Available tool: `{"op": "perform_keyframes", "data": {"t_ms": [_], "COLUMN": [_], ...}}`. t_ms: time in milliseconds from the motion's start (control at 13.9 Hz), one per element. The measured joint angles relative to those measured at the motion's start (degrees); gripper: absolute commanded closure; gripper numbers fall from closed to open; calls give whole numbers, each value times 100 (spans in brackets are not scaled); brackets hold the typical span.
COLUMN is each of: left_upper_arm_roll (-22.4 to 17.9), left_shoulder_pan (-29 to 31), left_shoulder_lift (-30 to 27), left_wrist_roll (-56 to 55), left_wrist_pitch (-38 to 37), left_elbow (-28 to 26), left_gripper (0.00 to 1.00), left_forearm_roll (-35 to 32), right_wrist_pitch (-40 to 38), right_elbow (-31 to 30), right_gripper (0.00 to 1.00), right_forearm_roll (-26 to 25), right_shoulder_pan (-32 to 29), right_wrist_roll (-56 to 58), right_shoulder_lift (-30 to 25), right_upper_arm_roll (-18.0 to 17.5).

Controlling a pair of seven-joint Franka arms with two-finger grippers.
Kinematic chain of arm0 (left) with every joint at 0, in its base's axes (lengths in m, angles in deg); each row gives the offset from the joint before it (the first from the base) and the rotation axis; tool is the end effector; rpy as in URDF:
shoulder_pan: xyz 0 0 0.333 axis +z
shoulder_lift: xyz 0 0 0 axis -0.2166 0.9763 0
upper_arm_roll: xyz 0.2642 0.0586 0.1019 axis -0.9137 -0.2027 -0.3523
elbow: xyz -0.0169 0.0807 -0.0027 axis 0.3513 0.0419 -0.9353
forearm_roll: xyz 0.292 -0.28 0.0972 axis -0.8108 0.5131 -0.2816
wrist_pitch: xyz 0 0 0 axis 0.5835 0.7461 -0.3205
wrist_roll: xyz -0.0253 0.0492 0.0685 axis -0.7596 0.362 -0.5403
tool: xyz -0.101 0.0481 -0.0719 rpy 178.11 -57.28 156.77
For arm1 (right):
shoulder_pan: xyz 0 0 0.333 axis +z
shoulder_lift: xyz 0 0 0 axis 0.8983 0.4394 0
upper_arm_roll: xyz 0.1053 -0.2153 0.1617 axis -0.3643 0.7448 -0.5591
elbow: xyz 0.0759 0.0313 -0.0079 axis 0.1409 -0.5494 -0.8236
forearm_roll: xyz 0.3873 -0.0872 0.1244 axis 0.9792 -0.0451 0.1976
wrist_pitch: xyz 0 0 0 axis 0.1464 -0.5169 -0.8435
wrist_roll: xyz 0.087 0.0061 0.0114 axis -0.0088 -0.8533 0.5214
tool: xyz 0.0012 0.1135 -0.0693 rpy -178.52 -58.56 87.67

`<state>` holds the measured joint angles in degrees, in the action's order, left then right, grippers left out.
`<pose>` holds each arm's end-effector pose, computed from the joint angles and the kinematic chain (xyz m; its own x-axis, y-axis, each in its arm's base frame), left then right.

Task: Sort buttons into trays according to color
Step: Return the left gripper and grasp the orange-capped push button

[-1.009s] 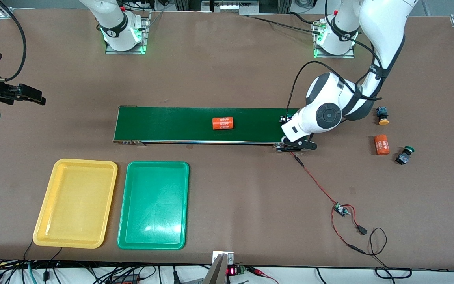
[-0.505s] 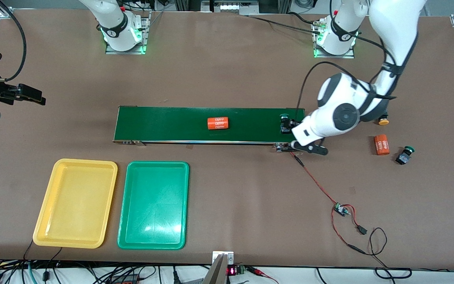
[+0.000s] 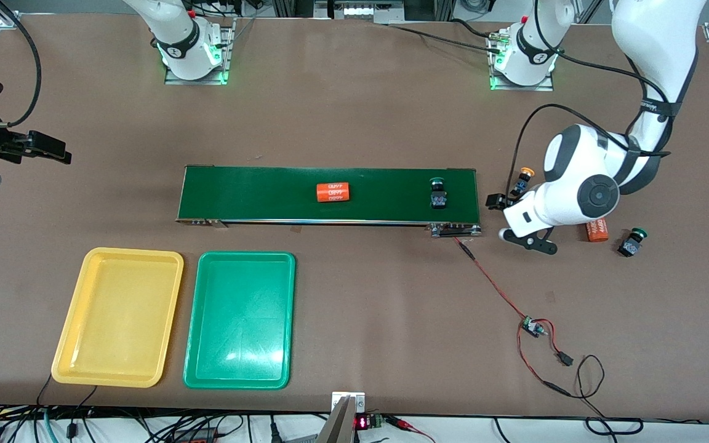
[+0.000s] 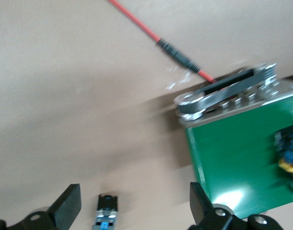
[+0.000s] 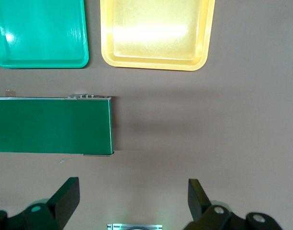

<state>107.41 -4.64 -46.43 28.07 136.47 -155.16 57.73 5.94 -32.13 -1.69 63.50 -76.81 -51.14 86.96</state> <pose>0.5707 -0.1203 0.1948 0.9273 -0.2774 -0.2512 -0.2454 -0.9575 0.1513 0.5871 -0.0387 0.5019 0.9887 -0.0071 -0.1496 -0.0091 -0.9999 -0.0129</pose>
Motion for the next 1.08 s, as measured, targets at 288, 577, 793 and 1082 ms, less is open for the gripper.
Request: {"op": "perform_keyframes", "data": {"t_ms": [288,577,793,1082], "left_upper_arm_roll": [5,28,151,198], "left_shoulder_pan": [457,557,557,557], "left_shoulder_lift": [-197,-528,-677,-849], "left_wrist_roll": [503,588,590,629], "left_wrist_pitch": [388,1358,1608,1856], "left_elbow": [-617,-1565,-1949,-2417], "left_gripper": [0,0,0,0], "left_forearm_roll": [-7,-7,-7,-7], "right_wrist_pitch": [0,-3,-4,-8], "right_elbow": [0,0,0,0], "right_gripper": [0,0,0,0], "right_forearm_roll": [0,0,0,0], "right_shoulder_pan": [1,1,2,4], "right_wrist_roll": [0,0,0,0], "right_shoulder_lift": [1,1,1,2], "right_upper_arm_roll": [0,0,-1,-1]}}
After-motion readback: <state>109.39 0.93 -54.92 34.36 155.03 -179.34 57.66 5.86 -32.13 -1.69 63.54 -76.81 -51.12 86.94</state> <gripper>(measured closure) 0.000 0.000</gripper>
